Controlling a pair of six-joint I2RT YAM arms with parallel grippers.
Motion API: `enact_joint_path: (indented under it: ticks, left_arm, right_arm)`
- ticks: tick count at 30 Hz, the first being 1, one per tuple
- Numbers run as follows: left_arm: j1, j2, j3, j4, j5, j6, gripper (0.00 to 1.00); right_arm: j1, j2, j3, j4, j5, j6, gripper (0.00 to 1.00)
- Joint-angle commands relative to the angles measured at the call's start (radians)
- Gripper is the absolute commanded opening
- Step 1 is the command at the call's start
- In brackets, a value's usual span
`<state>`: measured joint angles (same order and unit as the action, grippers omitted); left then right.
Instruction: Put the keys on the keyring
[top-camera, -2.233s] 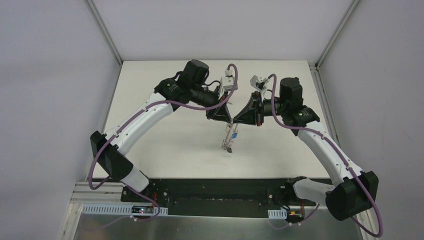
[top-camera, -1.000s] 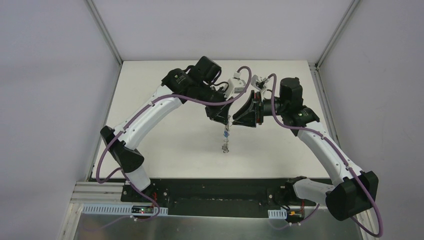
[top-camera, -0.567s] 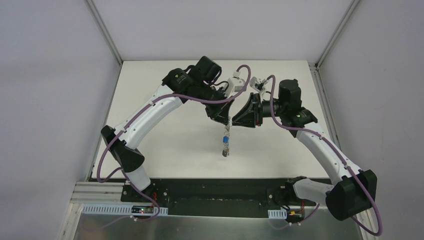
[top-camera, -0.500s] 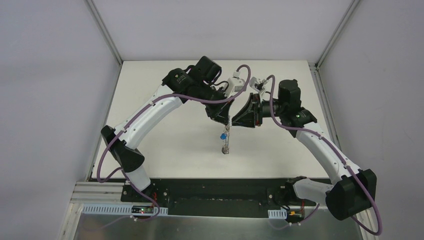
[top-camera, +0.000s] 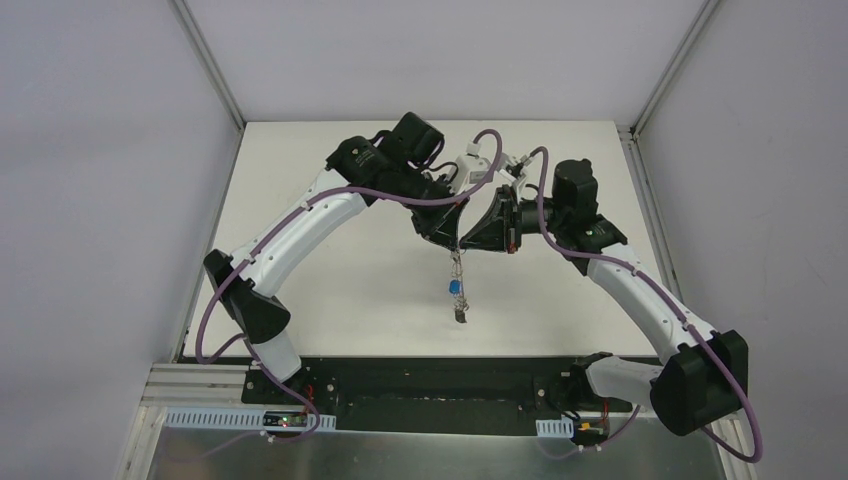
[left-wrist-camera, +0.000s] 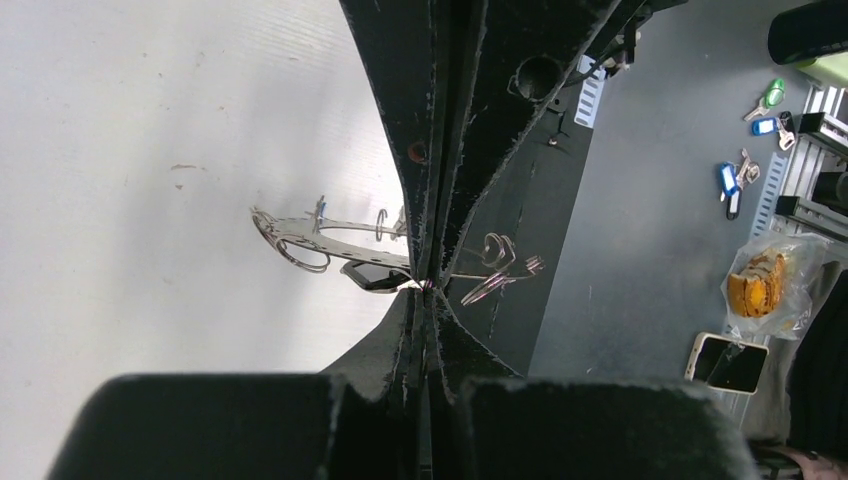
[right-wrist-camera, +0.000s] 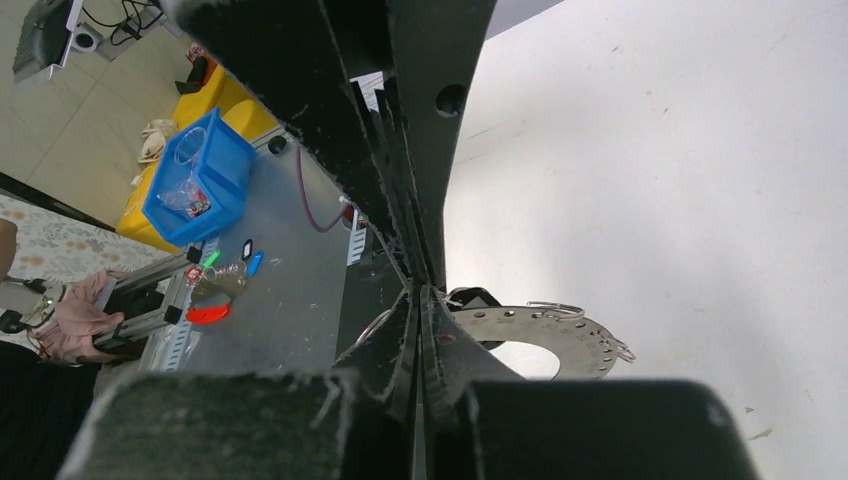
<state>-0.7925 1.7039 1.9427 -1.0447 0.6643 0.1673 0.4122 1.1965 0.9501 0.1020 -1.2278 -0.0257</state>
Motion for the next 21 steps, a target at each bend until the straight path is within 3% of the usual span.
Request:
enact_joint_path:
  ticks: [1, 8, 14, 18, 21]
  left_arm:
    - [-0.002, -0.004, 0.044, 0.045, 0.038, -0.033, 0.00]
    - [0.061, -0.024, 0.015, 0.126, 0.161, -0.080, 0.01]
    - [0.148, -0.125, -0.160, 0.427, 0.289, -0.226, 0.21]
    - [0.186, -0.184, -0.282, 0.637, 0.333, -0.317, 0.28]
    - [0.190, -0.205, -0.320, 0.688, 0.354, -0.338, 0.30]
  right_arm:
    - [0.003, 0.003, -0.002, 0.089, -0.030, 0.055, 0.00]
    - [-0.011, 0.018, 0.065, 0.087, -0.022, 0.094, 0.00]
    - [-0.017, 0.042, 0.116, 0.087, 0.008, 0.130, 0.00]
    - [-0.017, 0.050, 0.120, 0.126, 0.020, 0.175, 0.00]
    - [-0.018, 0.054, 0.122, 0.166, 0.034, 0.225, 0.00]
